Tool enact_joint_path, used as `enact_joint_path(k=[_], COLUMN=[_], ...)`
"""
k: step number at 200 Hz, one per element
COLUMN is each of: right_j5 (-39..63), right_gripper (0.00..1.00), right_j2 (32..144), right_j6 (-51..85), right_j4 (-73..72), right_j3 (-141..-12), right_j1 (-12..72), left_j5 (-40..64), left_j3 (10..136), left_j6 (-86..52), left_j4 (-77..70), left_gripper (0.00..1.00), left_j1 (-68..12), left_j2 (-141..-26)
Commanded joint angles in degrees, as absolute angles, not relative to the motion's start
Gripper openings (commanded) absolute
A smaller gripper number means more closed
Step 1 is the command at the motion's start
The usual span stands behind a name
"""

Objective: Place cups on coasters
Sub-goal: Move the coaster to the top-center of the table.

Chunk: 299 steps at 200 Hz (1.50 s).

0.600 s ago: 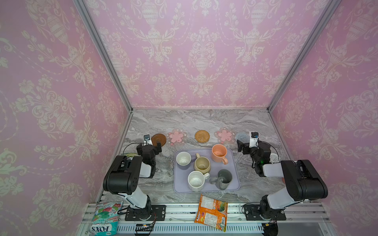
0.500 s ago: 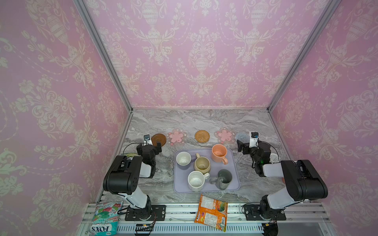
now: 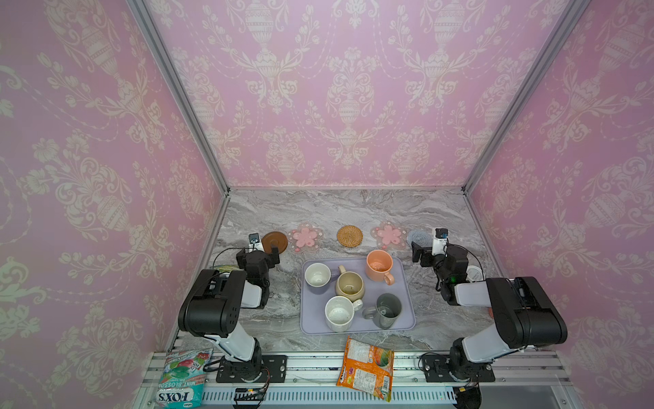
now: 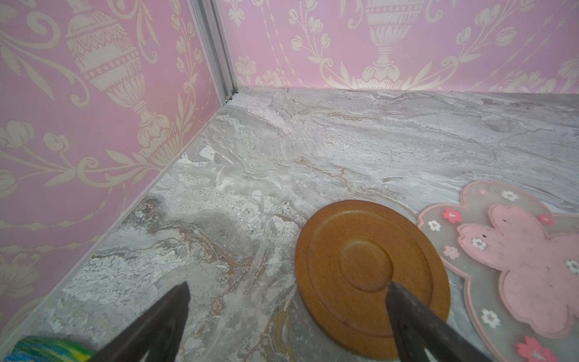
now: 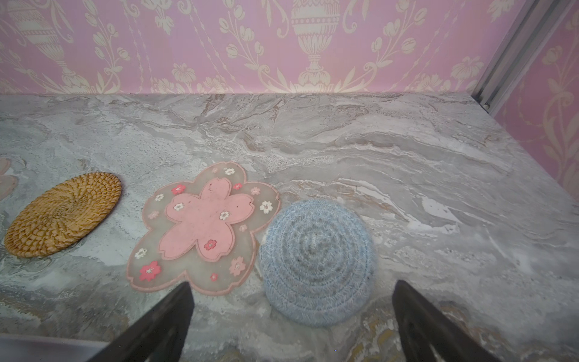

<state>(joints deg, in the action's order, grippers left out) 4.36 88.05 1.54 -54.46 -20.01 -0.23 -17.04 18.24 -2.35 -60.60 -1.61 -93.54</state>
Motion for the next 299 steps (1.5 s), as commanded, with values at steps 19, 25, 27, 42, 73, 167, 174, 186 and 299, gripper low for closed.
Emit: enact_joint_path(k=[19,25,27,42,73,167,174,186,299], right_j5=[3.2,3.2,3.2,3.8,3.9,3.1,3.2,3.1,-1.5], right_gripper=[1.00,1.00,1.00,1.00,1.00,1.00,1.00,1.00,1.00], right_j2=[88.7,88.7,88.7,88.6,88.7,82.3,80.9,78.3,67.9], right_j6=[2.3,2.3,2.4,2.1,2.1,2.2,2.2,2.1,-3.9], right_j4=[-54.1,-54.1,-54.1,-54.0,-54.0,-42.1,-39.9,-36.1,-6.0], right_j3=[-21.0,-21.1,-21.0,-21.1,-21.1,-24.7,-25.3,-26.5,-43.0], right_j1=[-0.1,-0.1,-0.1,-0.1,-0.1,-0.1,0.0,-0.1,10.1], left_j5=[-16.3,-16.3,-16.3,-16.2,-16.1,-15.2,-15.2,-15.1,-11.1], left_j3=[19.3,19.3,19.3,19.3,19.4,21.9,22.5,23.7,44.0], left_j6=[-1.0,-1.0,-1.0,-1.0,-1.1,-0.6,-0.5,-1.0,-11.2], left_j4=[-61.6,-61.6,-61.6,-61.6,-61.3,-48.7,-45.9,-41.0,-1.7], left_gripper=[0.99,0.99,0.99,0.99,0.99,0.99,0.99,0.99,0.99], left_j1=[-1.1,-1.1,-1.1,-1.1,-1.1,-1.1,-1.1,-1.1,-1.5], left_j2=[-94.3,-94.3,-94.3,-94.3,-94.4,-85.3,-83.4,-80.1,-65.4])
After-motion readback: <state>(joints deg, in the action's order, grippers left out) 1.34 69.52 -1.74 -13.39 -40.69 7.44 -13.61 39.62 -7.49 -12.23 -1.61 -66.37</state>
